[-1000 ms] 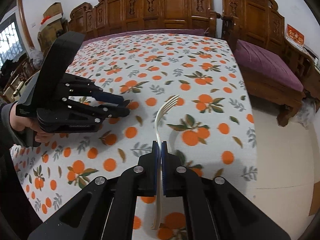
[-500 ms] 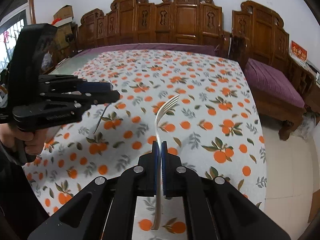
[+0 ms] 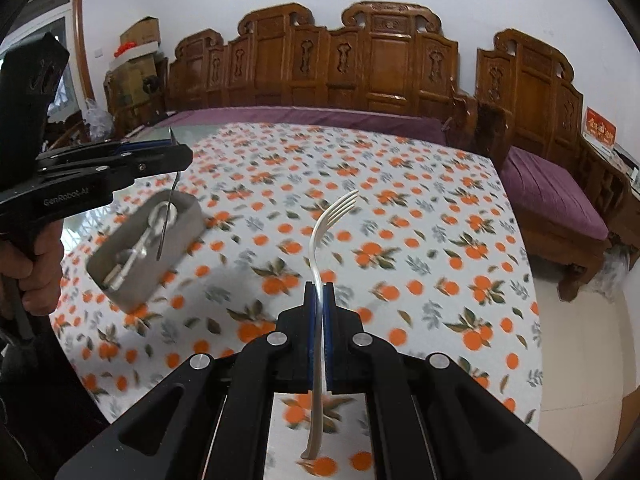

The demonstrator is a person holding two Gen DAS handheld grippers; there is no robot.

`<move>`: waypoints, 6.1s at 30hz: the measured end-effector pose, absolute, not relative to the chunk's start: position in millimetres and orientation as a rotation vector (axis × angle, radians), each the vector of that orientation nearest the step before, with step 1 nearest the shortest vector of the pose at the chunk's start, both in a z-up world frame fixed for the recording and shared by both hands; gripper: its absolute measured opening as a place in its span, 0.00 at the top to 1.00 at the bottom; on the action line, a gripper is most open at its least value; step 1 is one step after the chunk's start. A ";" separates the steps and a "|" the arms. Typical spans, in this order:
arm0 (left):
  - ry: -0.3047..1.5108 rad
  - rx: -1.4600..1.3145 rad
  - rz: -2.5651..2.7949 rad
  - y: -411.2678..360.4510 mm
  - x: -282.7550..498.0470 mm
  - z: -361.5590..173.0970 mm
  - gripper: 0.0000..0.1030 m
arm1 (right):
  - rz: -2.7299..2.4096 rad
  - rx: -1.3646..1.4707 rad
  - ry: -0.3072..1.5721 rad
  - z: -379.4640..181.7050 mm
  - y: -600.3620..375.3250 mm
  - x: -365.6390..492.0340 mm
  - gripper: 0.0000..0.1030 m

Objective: Organize utensils

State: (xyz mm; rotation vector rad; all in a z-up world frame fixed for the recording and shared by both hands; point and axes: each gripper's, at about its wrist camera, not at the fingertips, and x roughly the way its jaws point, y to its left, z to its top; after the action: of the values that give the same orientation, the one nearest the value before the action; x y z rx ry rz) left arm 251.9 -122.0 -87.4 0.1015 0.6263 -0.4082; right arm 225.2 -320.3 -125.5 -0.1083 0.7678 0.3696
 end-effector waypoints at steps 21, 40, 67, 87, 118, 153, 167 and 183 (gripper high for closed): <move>0.780 -0.101 -0.205 17.2 273.6 -128.3 0.74 | 0.524 -0.074 0.749 -123.2 -196.8 229.3 0.96; 0.888 -0.078 -0.129 53.3 278.9 -163.1 0.74 | 0.552 -0.055 0.771 -131.5 -156.9 237.8 0.96; 0.826 0.038 -0.044 144.6 226.9 -129.8 0.64 | 0.545 0.061 0.871 -172.6 -33.1 292.7 0.96; 0.818 0.025 -0.056 135.7 223.9 -128.9 0.56 | 0.530 0.015 0.877 -185.1 -37.5 289.7 0.92; 0.745 0.008 -0.123 34.7 137.6 -82.3 0.07 | 0.262 0.028 0.635 -81.2 -197.8 130.1 0.03; 0.469 0.000 -0.105 9.2 56.8 29.3 0.07 | 0.229 0.034 0.378 21.7 -222.8 56.9 0.03; 0.482 -0.009 -0.107 11.7 62.3 25.1 0.07 | 0.229 0.037 0.383 19.5 -222.4 58.1 0.03; 0.482 -0.008 -0.110 9.9 63.2 24.2 0.07 | 0.226 0.036 0.381 19.7 -221.8 57.3 0.03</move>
State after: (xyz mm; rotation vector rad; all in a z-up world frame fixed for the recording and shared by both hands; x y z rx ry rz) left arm 63.2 9.9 24.2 -0.0075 0.4822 -0.1097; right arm 57.3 -221.8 19.7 0.0356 0.3810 0.2262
